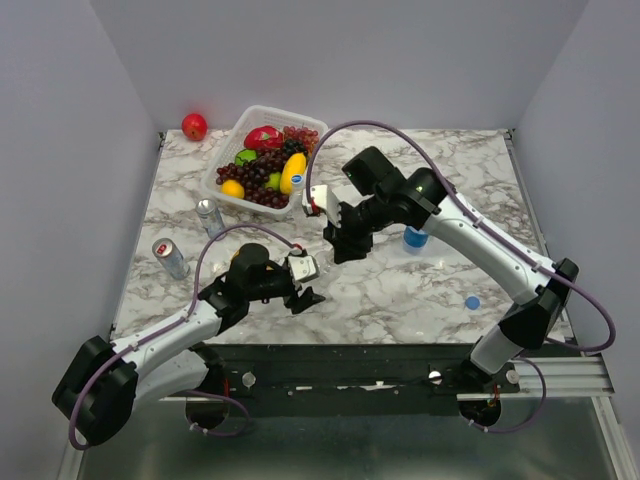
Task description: Screw on the bottle caps
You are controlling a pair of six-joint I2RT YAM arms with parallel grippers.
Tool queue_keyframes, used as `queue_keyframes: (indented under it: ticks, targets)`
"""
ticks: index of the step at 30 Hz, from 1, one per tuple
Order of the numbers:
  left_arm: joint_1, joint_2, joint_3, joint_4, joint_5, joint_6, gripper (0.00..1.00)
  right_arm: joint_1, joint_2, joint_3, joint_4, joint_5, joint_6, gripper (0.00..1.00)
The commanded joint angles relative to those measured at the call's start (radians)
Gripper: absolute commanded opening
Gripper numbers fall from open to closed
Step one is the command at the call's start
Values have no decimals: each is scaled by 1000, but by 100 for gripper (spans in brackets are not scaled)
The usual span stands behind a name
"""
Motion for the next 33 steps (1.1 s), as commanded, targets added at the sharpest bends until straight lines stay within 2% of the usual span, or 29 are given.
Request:
queue_keyframes:
  ticks: [1,5,8,11,13,16,20,21,24,29,33]
  targets:
    - [-5,-52,63,265,-151,2,0,-26,76,8,0,-34,298,12]
    - [-8,-41,94,251,-267,-35,0,-26,111,-3,17,1,447,0]
    - [-7,-23,124,205,-338,-84,0,-26,136,3,9,37,561,0]
    - [-7,-21,143,180,-395,-182,0,-27,154,11,-3,115,706,0]
    - [-8,-13,155,154,-410,-276,0,-29,159,16,-2,108,749,0]
    - [-5,-15,149,177,-396,-385,0,-27,170,31,11,130,756,0]
    - [-4,-9,128,225,-324,-412,0,-29,184,40,12,80,733,0]
    - [-5,-9,125,228,-329,-415,0,-29,185,42,15,78,731,2]
    - [-5,-9,117,225,-329,-407,0,-30,184,51,14,81,713,18]
    - [-5,-21,88,202,-300,-400,0,-38,161,106,28,114,641,19]
    - [-5,-36,57,196,-274,-401,0,-36,142,166,34,103,555,27]
